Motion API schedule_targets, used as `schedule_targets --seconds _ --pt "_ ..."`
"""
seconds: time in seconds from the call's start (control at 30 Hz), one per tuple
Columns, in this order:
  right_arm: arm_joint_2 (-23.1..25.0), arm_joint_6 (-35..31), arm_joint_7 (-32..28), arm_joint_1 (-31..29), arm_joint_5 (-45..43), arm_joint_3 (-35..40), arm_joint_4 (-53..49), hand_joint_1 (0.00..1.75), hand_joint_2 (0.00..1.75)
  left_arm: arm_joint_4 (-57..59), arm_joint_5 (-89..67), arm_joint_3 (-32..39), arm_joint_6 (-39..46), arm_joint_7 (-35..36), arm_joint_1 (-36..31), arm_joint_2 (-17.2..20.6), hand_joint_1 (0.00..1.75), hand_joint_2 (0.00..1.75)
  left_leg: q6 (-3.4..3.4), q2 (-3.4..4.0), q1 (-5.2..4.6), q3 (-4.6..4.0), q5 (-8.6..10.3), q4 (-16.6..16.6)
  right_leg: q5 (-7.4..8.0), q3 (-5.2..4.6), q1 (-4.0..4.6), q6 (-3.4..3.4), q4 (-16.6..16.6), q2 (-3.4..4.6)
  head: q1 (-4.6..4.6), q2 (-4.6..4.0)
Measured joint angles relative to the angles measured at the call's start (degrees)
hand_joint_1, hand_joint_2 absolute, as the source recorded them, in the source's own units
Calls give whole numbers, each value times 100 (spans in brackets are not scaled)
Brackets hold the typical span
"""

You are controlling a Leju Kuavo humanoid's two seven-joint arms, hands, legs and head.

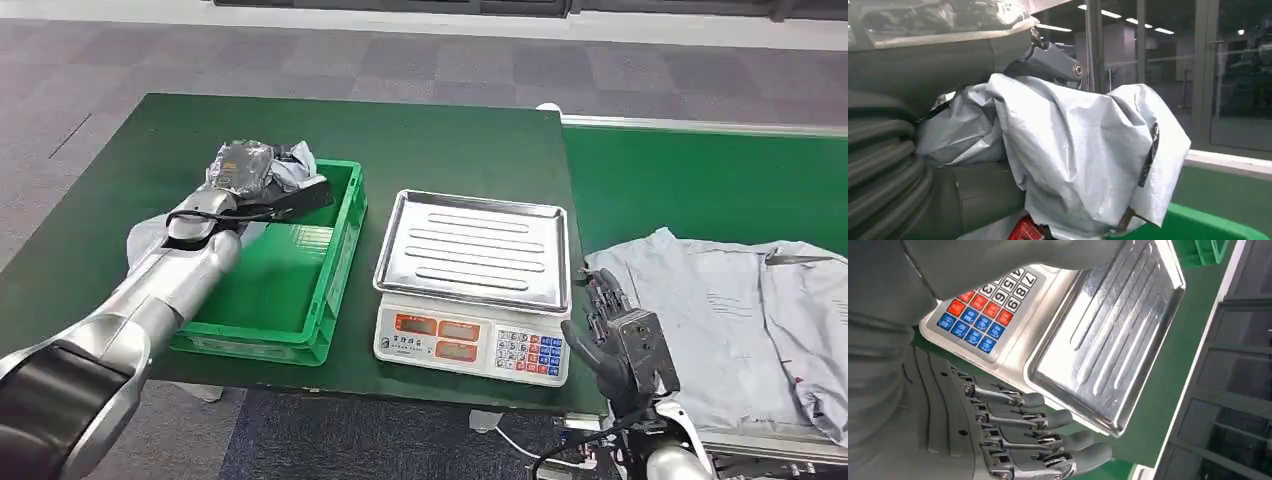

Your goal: Moved the parcel from conveyor to table for the left to box.

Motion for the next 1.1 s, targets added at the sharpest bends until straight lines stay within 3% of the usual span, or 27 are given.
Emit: schedule_targets --seconds 1.1 --pt "35 -31 0 36 2 0 2 0 175 13 39 227 39 -15 204 -22 175 175 0 0 0 0 0 0 0 -2 0 0 0 0 0 0"
